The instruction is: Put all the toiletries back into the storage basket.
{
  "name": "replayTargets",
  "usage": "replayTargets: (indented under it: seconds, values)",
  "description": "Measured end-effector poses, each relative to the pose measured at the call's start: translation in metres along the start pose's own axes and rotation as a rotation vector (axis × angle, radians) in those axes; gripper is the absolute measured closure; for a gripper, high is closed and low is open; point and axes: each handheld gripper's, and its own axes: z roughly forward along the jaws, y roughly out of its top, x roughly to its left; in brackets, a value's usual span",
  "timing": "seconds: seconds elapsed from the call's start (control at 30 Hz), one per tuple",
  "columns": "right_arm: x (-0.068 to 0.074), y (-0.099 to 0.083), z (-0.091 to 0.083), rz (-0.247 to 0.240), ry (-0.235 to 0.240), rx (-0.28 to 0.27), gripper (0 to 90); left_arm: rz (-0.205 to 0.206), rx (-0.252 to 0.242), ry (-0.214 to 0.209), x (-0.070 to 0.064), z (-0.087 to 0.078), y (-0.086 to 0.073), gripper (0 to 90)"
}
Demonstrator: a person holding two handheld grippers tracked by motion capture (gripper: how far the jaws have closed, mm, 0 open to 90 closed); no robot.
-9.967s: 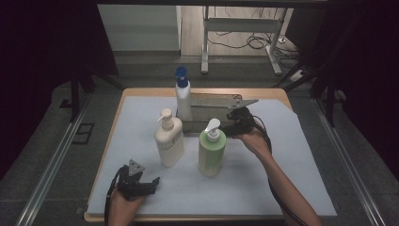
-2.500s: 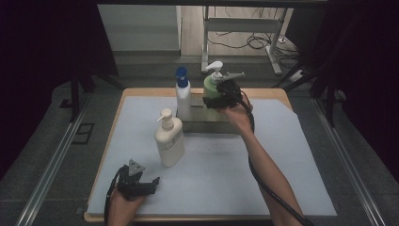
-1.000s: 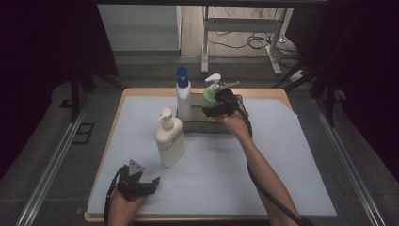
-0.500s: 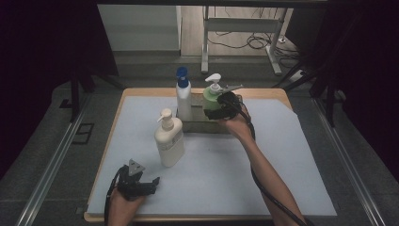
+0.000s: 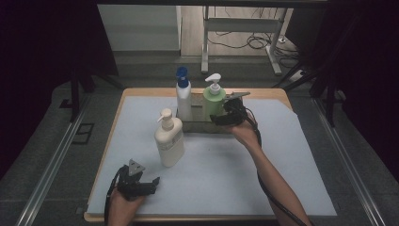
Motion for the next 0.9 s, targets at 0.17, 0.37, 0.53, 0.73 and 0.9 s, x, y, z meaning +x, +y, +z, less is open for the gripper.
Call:
replayTargets:
  seconds: [0.17, 0.37, 0.53, 0.73, 0.9]
  values:
    - [-0.003, -0.006, -0.007, 0.004, 0.016, 0.011, 36.8, 0.0, 0.0, 0.0, 0.0, 0.0, 0.0, 12.3]
    - [-0.01, -0.014, -0.013, 0.026, -0.005, 0.026, 42.6, -0.001, 0.0, 0.0, 0.0, 0.0, 0.0, 12.3]
    - [-0.017, -0.017, -0.015, 0.044, -0.021, 0.044, 50.0, 0.0, 0.0, 0.0, 0.0, 0.0, 0.0, 12.3]
    - [-0.018, -0.016, -0.012, 0.024, -0.064, 0.053, 66.5, 0.0, 0.0, 0.0, 0.0, 0.0, 0.0, 12.3]
    - [-0.021, -0.015, -0.005, 0.051, -0.099, 0.045, 78.5, 0.0, 0.0, 0.0, 0.0, 0.0, 0.0, 12.3]
